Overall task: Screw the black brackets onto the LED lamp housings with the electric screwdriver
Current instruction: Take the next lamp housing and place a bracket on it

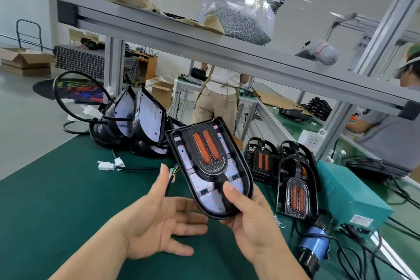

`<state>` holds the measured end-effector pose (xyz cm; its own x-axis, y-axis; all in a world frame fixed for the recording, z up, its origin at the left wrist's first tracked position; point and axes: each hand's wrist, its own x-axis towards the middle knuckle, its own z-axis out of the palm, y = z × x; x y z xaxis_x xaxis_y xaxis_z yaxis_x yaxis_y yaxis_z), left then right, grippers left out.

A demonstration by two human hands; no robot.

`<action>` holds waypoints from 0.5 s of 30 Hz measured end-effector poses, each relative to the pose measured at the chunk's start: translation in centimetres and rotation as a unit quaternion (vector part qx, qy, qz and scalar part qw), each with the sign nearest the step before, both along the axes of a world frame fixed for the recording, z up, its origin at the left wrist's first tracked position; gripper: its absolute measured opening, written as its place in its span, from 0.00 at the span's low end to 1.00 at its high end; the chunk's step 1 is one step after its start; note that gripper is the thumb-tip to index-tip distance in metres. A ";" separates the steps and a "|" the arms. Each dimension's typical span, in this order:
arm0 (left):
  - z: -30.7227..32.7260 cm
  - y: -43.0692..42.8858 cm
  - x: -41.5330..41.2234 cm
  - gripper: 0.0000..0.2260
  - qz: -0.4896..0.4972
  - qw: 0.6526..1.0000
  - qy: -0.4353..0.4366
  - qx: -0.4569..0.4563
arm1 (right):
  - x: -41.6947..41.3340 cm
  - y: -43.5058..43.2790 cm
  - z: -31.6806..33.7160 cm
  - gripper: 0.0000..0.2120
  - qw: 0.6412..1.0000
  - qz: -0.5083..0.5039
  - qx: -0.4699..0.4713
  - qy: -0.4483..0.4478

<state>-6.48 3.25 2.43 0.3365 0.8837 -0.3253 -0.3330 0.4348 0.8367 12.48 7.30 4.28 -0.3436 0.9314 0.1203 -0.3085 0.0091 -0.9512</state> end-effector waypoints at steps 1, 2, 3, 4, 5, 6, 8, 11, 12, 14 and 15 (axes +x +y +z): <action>0.0 0.2 -0.3 0.52 0.028 1.000 -0.006 -0.002 | 0.3 0.1 0.1 0.11 1.000 0.007 0.004 -0.006; -0.2 0.4 -0.8 0.51 0.075 0.997 -0.008 -0.002 | 0.5 0.2 0.2 0.11 1.000 0.018 0.009 -0.015; -0.4 0.7 -1.4 0.50 0.128 0.992 -0.008 0.001 | 0.6 0.2 0.2 0.13 0.999 0.033 0.015 -0.027; -0.6 0.9 -2.1 0.49 0.175 0.984 -0.011 0.007 | 0.7 0.2 0.2 0.15 0.998 0.053 0.023 -0.040; -0.7 1.0 -2.7 0.47 0.208 0.978 -0.013 0.020 | 0.7 0.2 0.1 0.17 0.995 0.072 0.029 -0.056; -0.7 1.1 -3.4 0.44 0.239 0.970 -0.006 0.036 | 0.8 0.1 0.0 0.18 0.993 0.087 0.029 -0.073; -0.6 1.0 -5.3 0.36 0.346 0.935 0.023 0.073 | 0.9 0.0 -0.2 0.23 0.987 0.112 0.010 -0.117; -0.7 0.6 -8.2 0.25 0.481 0.870 0.000 0.108 | 0.8 -0.1 -0.8 0.30 0.972 0.112 -0.028 -0.203; -0.8 0.5 -8.5 0.24 0.478 0.871 -0.025 0.113 | 0.7 -0.2 -1.1 0.29 0.968 0.104 -0.041 -0.226; -1.2 0.8 -8.1 0.21 0.459 0.883 0.020 0.102 | 0.4 -0.2 -1.4 0.28 0.962 0.084 -0.068 -0.250; -1.3 1.1 -7.5 0.18 0.457 0.881 0.088 0.087 | 0.4 -0.1 -1.5 0.28 0.962 0.076 -0.077 -0.251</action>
